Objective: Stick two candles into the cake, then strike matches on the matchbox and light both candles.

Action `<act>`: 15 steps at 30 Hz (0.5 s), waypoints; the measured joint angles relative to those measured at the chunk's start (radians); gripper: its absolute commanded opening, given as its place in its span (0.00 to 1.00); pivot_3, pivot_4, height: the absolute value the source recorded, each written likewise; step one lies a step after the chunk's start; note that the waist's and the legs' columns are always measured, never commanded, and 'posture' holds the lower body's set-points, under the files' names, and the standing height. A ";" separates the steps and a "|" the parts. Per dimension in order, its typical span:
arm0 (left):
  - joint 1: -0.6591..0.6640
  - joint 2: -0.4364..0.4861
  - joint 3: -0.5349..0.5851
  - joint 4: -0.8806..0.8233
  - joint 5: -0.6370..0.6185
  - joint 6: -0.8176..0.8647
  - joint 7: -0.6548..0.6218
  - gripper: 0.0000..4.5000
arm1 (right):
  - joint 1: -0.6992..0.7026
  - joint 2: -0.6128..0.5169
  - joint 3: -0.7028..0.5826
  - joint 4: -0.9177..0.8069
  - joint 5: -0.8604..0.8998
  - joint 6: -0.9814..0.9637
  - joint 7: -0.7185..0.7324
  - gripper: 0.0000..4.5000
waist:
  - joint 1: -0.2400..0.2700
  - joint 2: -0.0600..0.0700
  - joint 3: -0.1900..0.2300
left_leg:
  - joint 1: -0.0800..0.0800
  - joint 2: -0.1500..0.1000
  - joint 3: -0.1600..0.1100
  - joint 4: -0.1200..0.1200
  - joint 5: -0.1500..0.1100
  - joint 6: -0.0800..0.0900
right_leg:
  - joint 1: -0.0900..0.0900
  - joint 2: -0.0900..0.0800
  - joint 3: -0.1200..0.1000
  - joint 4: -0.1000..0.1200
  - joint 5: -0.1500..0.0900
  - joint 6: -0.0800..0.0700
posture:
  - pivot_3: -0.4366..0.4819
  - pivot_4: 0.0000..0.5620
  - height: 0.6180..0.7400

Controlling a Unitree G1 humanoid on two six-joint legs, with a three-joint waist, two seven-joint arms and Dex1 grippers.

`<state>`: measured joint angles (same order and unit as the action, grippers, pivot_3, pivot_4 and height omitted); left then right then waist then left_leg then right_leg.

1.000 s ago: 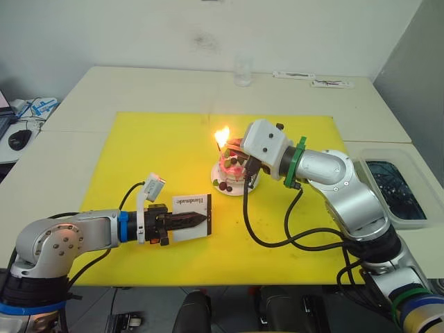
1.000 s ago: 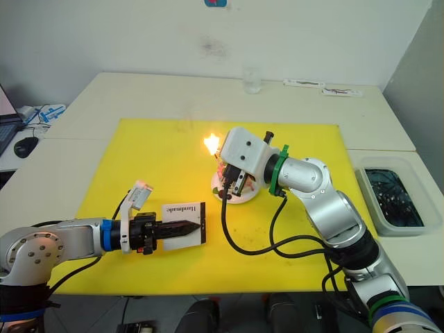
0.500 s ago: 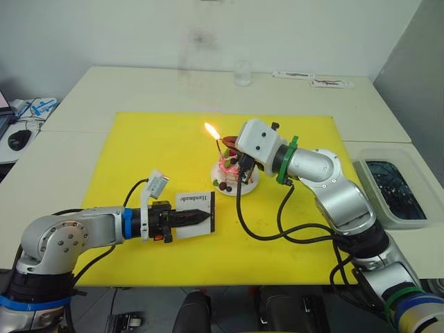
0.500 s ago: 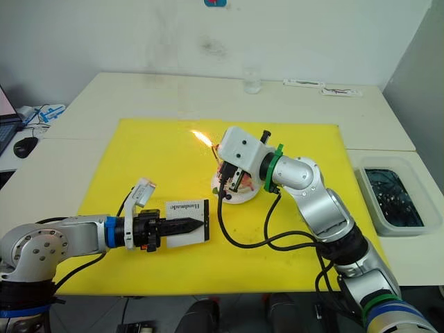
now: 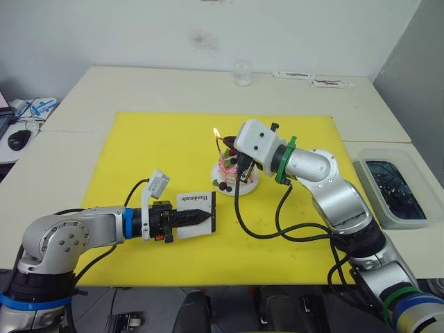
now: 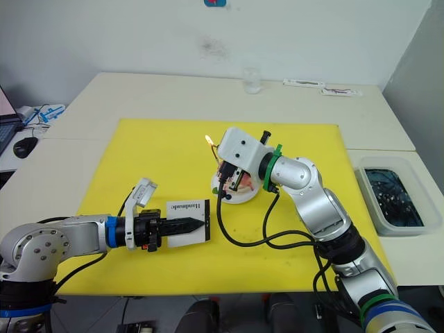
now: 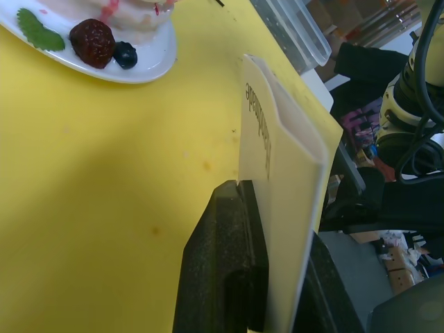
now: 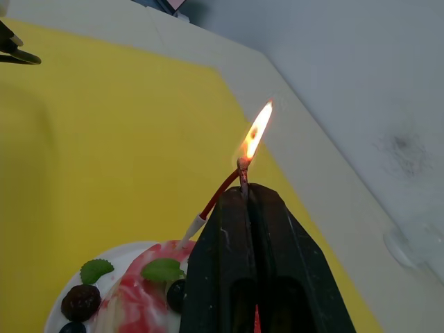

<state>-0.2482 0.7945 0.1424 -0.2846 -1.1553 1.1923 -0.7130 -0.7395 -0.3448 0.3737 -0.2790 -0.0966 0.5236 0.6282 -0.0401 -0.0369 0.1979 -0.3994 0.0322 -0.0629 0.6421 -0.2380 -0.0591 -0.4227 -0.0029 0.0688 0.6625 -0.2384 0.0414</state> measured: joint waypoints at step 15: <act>0.000 -0.002 0.000 0.000 0.001 0.000 -0.009 0.00 | 0.000 -0.001 0.000 0.000 0.000 -0.009 0.000 0.01 | 0.000 0.000 0.000 | 0.000 0.000 0.000 0.000 0.000 0.000 | 0.000 0.000 0.000 0.000 0.000 0.000 | 0.48 0.27 1.00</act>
<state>-0.2482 0.7929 0.1424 -0.2848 -1.1539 1.1926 -0.7222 -0.7394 -0.3456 0.3735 -0.2790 -0.0966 0.5146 0.6286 -0.0403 -0.0369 0.1979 -0.3994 0.0322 -0.0630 0.6421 -0.2380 -0.0591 -0.4227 -0.0029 0.0688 0.6625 -0.2384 0.0414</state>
